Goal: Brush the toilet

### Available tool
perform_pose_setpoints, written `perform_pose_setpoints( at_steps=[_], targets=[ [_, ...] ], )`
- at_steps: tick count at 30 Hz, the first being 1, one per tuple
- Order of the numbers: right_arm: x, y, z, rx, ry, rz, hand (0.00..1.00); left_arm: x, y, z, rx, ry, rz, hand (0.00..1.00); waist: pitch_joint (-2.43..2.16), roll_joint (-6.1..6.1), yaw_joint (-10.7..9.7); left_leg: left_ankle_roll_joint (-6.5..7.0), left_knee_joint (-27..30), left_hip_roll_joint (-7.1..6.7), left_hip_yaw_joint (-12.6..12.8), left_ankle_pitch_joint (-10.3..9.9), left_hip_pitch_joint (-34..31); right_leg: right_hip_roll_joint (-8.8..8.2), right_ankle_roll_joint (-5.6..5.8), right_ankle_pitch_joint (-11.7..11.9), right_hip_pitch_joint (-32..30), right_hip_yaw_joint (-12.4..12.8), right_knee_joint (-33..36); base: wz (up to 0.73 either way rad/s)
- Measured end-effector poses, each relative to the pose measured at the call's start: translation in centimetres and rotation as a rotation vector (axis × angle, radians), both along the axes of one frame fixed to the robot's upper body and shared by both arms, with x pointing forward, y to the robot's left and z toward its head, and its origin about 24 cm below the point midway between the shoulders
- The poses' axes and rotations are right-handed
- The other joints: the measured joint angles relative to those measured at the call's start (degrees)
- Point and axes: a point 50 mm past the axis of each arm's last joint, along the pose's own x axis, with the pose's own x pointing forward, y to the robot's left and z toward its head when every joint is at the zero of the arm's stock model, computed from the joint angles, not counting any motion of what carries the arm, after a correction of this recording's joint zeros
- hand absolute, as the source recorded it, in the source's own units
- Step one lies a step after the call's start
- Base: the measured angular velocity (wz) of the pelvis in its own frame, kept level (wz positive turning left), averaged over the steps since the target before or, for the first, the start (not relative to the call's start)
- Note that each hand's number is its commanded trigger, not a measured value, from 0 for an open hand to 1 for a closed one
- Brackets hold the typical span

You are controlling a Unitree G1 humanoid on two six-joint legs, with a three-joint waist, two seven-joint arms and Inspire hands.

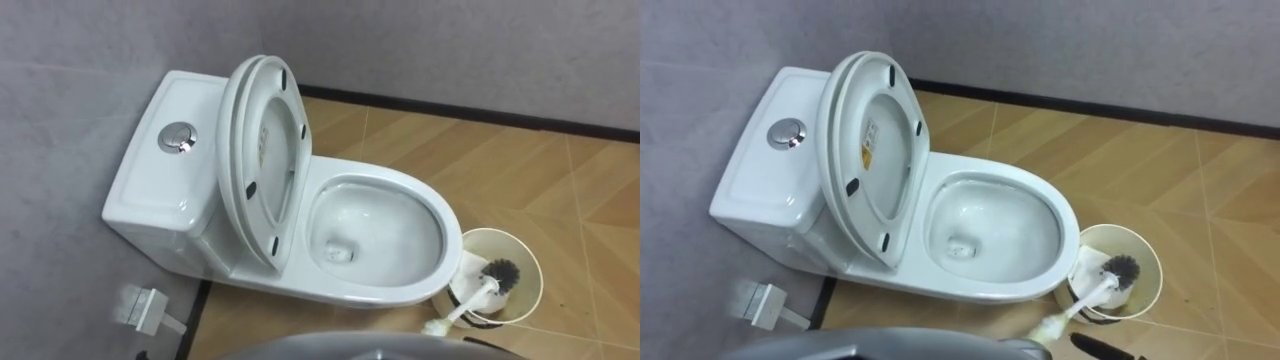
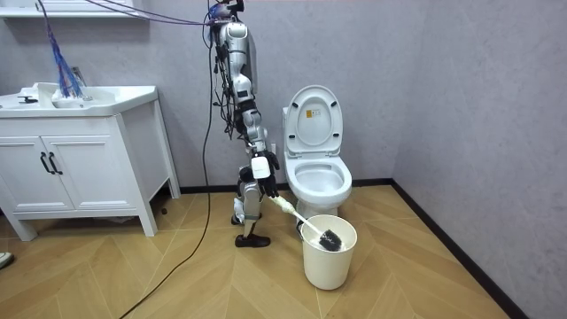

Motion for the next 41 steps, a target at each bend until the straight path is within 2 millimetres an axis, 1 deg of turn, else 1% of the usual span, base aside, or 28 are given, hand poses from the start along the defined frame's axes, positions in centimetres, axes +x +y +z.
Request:
perform_pose_setpoints(
  at_steps=[9,15,18,22,27,37,41],
  targets=[
    [-0.5,0.2,-0.1,0.022,0.012,0.002,0.0,-0.5,-0.2,-0.2,-0.026,0.026,0.004,0.0,0.0,-0.09,0.0,-0.03,0.0,0.0,0.0,0.0,-0.2,0.08,0.0,0.0,0.1,0.0,-0.3,0.0],
    [-0.4,0.5,-0.2,0.031,0.018,0.046,0.0,-0.5,-0.2,-0.2,-0.034,0.027,0.002,0.0,0.03,-0.14,0.0,-0.03,-0.1,0.02,0.0,-0.1,-0.2,0.1,0.01,0.0,0.1,0.1,-0.3,0.0],
    [-0.5,0.8,-0.3,0.066,0.012,0.085,0.0,-0.5,-0.2,-0.2,-0.033,0.036,0.008,0.0,0.04,-0.21,0.1,-0.02,-0.1,0.04,0.0,-0.2,-0.2,0.12,0.01,0.0,0.1,0.1,-0.3,0.0],
    [-1.3,1.2,-0.5,0.128,0.032,0.112,0.0,-1.2,0.0,-0.2,-0.037,0.059,0.032,0.0,0.04,-0.26,0.2,0.0,-0.1,0.02,0.0,-0.2,-0.2,0.11,0.02,0.0,0.1,0.1,-0.3,0.0],
    [-2.2,2.0,-0.7,0.217,0.076,0.219,0.0,-1.8,-0.3,-0.4,-0.053,0.112,0.042,0.0,0.05,-0.26,0.4,-0.03,-0.2,0.08,0.0,-0.4,-0.3,0.19,0.02,0.0,-0.1,0.2,-0.3,0.0],
    [-2.2,1.9,-0.7,0.274,0.065,0.296,0.0,-0.3,-0.6,-0.6,-0.081,0.091,0.014,0.0,0.06,-0.12,1.4,-0.15,-0.2,0.24,0.1,-0.5,-0.3,0.34,0.0,0.0,-0.1,0.2,-0.4,0.0],
    [-2.3,1.8,-0.6,0.279,0.075,0.327,0.0,-0.2,-0.8,-0.7,-0.089,0.112,-0.004,0.0,0.06,-0.13,1.4,-0.15,-0.2,0.22,0.1,-0.5,-0.4,0.34,0.0,0.0,-0.1,0.2,-0.4,0.0]
  ],
)
